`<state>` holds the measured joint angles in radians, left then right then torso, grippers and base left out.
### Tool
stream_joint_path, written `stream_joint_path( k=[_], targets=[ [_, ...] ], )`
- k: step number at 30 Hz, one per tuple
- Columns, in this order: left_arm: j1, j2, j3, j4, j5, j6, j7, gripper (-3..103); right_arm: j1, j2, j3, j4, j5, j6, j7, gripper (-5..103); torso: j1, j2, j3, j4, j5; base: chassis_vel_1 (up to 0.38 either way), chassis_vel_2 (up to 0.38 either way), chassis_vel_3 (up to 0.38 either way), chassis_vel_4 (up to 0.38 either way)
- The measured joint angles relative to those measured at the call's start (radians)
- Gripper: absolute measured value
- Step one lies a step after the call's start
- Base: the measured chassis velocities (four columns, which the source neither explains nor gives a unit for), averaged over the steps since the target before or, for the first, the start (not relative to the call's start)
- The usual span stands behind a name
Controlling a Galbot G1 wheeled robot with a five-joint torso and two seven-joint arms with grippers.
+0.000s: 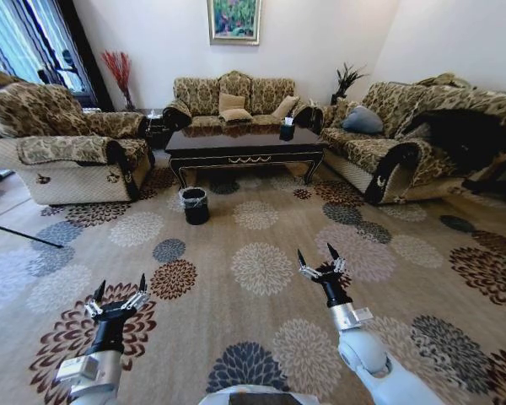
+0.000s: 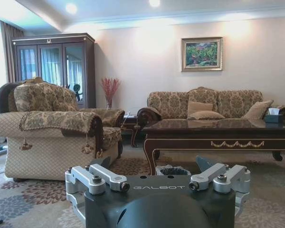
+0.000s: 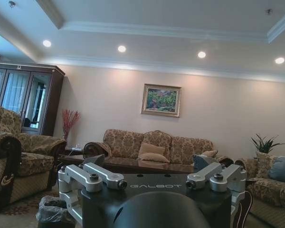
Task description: Move to the front of the table and pick up the trash from the floor, then place it into the trash bin.
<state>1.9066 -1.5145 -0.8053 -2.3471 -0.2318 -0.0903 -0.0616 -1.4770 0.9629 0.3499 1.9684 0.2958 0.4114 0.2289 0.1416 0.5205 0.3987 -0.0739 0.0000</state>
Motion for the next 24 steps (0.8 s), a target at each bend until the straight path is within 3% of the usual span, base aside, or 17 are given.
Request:
stream_joint_path(
  k=[24],
  targets=[
    [0.000,0.000,0.000,0.000,0.000,0.000,0.000,100,0.000,0.000,0.000,0.000,0.000,0.000,0.000,100,0.038,0.097,0.059,0.0000,0.0000,0.000,0.000,0.000,0.000]
  ],
)
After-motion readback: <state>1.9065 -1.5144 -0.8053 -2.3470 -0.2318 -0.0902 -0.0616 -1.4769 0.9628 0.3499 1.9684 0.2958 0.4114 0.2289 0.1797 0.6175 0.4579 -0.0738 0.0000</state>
